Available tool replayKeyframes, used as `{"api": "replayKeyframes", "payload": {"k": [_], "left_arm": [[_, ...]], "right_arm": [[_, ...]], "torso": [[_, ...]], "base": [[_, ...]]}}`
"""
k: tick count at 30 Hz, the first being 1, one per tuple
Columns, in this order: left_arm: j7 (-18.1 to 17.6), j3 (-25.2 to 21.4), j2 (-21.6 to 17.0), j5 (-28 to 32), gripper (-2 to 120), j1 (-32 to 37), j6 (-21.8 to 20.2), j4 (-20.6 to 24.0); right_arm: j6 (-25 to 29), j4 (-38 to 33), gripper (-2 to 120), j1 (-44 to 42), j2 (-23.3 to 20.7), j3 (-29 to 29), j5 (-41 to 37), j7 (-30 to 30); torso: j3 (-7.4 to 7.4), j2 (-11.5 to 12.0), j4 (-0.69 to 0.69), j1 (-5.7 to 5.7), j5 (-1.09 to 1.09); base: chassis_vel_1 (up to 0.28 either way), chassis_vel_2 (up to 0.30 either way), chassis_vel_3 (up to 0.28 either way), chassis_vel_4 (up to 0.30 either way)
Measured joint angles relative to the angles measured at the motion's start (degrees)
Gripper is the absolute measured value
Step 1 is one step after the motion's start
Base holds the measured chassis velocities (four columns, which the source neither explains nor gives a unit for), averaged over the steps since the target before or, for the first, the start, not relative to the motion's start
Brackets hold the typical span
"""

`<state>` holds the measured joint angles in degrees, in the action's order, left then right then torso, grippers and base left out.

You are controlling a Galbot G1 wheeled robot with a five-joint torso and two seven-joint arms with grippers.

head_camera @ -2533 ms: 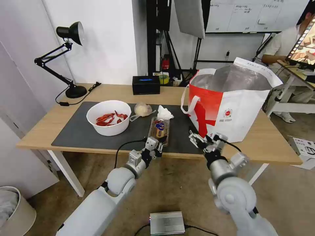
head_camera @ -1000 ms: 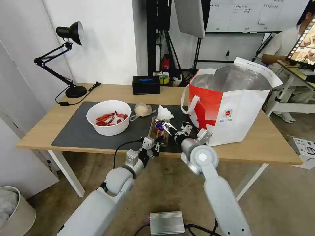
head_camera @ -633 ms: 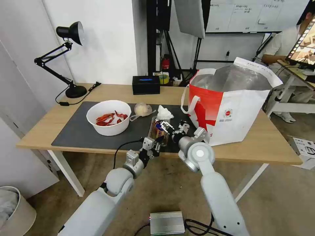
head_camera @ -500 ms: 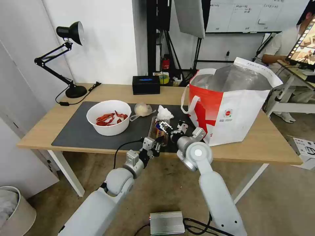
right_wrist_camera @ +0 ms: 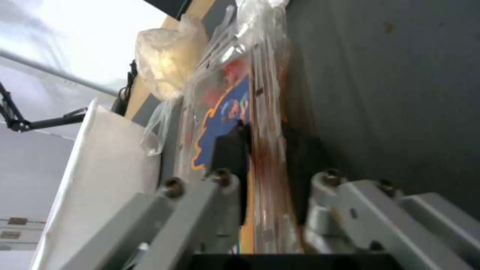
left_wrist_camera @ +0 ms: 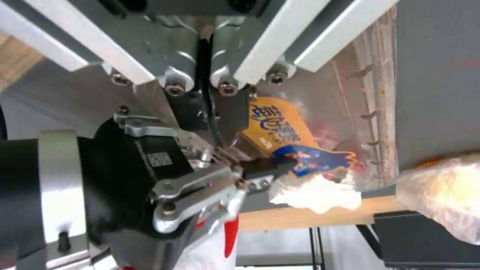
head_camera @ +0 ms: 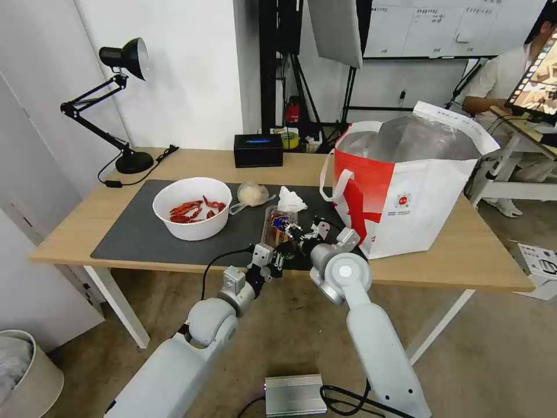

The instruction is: Pick up the trash from the table and place it into the takeout bag.

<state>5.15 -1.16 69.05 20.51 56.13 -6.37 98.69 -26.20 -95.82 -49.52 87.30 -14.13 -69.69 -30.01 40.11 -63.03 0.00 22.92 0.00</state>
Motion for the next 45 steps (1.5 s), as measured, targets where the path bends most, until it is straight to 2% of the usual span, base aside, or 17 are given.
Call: {"api": "replayKeyframes", "payload": {"k": [1,4,11,13,14,17,18,22,25,26,29,30,33,34,37,42,45], "left_arm": [[0.00,0.00,0.00,0.00,0,0.00,0.00,0.00],[-0.01,-0.01,0.30,0.02,0,-0.01,0.00,-0.07],[-0.21,-0.48,0.54,1.42,2,0.15,-0.03,0.53],[-0.33,-0.86,0.54,2.20,10,0.17,-0.13,0.87],[-0.33,-0.86,0.54,2.20,10,0.17,-0.13,0.87],[-0.62,-1.32,0.35,3.24,27,0.28,-0.33,1.47],[-0.62,-1.32,0.35,3.24,27,0.28,-0.33,1.47],[-0.63,-2.29,-0.20,4.19,39,0.68,-0.44,2.83],[-0.68,-3.39,-1.24,4.69,55,1.04,-0.55,3.94],[-0.68,-3.39,-1.24,4.69,55,1.04,-0.55,3.94],[-0.70,-4.99,-2.07,5.15,70,1.42,-0.61,4.78],[-0.70,-4.99,-2.07,5.15,70,1.42,-0.61,4.78],[-0.73,-7.12,-2.80,5.65,83,1.92,-0.99,5.89],[-0.73,-7.12,-2.80,5.65,83,1.92,-0.99,5.89],[-0.75,-9.75,-3.31,5.91,97,2.75,-1.38,6.63],[-0.77,-13.03,-3.84,6.55,100,4.27,-1.58,7.69],[-0.98,-17.04,-4.58,7.31,100,6.15,-2.28,9.22]], "right_arm": [[0.00,0.00,15,0.00,0.00,0.00,0.00,0.00],[0.12,0.16,0,0.02,-0.06,-0.10,0.10,0.14],[0.20,0.22,0,-0.13,-0.05,-0.22,0.72,0.44],[0.25,0.19,0,-0.28,-0.07,-0.26,0.92,0.54],[0.25,0.19,0,-0.28,-0.07,-0.26,0.92,0.54],[0.31,0.02,0,-0.71,-0.02,-0.56,1.79,0.96],[0.31,0.02,0,-0.71,-0.02,-0.56,1.79,0.96],[0.39,-0.23,0,-1.16,0.03,-0.67,2.22,1.07],[0.48,-0.39,0,-1.41,-0.17,-0.67,2.39,1.13],[0.48,-0.39,0,-1.41,-0.17,-0.67,2.39,1.13],[0.59,-0.51,0,-1.55,-0.40,-0.58,2.52,1.18],[0.59,-0.51,0,-1.55,-0.40,-0.58,2.52,1.18],[0.74,-0.64,0,-1.72,-0.55,-0.46,2.81,1.24],[0.74,-0.64,0,-1.72,-0.55,-0.46,2.81,1.24],[1.51,-0.98,0,-2.11,-0.96,-0.30,3.19,1.51],[2.89,-1.12,0,-2.57,-1.33,-0.07,5.02,2.18],[3.47,-1.36,0,-2.89,-2.11,-0.04,6.33,2.92]], "torso": [[0.00,0.00,0.00,0.00,0.00],[0.00,0.00,0.00,0.00,0.00],[0.00,0.00,0.01,0.00,0.00],[0.00,0.00,0.01,0.00,0.00],[0.00,0.00,0.01,0.00,0.00],[0.00,0.00,0.02,0.00,0.00],[0.00,0.00,0.02,0.00,0.00],[0.00,0.00,0.01,0.00,0.00],[-0.01,0.00,0.02,-0.01,0.00],[-0.01,0.00,0.02,-0.01,0.00],[0.00,0.00,0.02,0.00,0.00],[0.00,0.00,0.02,0.00,0.00],[-0.01,0.00,0.01,0.00,0.00],[-0.01,0.00,0.01,0.00,0.00],[0.00,0.00,0.00,0.00,0.00],[0.00,0.00,0.00,-0.01,-0.01],[0.00,0.00,0.00,0.00,-0.01]], "base": [[0.000,0.000,0.000,0.000],[0.000,0.000,0.000,0.000],[0.000,0.000,0.000,0.000],[0.000,0.000,0.000,0.000],[0.000,0.000,0.000,0.000],[0.000,0.000,0.000,0.000],[0.000,0.000,0.000,0.000],[0.000,0.000,0.000,0.000],[0.000,0.000,0.000,0.000],[0.000,0.000,0.000,0.000],[0.000,0.000,0.000,0.000],[0.000,0.000,0.000,0.000],[0.000,0.000,0.000,0.000],[0.000,0.000,0.000,0.000],[0.000,0.000,0.000,0.000],[0.000,0.000,0.000,0.000],[0.000,0.000,0.000,0.000]]}}
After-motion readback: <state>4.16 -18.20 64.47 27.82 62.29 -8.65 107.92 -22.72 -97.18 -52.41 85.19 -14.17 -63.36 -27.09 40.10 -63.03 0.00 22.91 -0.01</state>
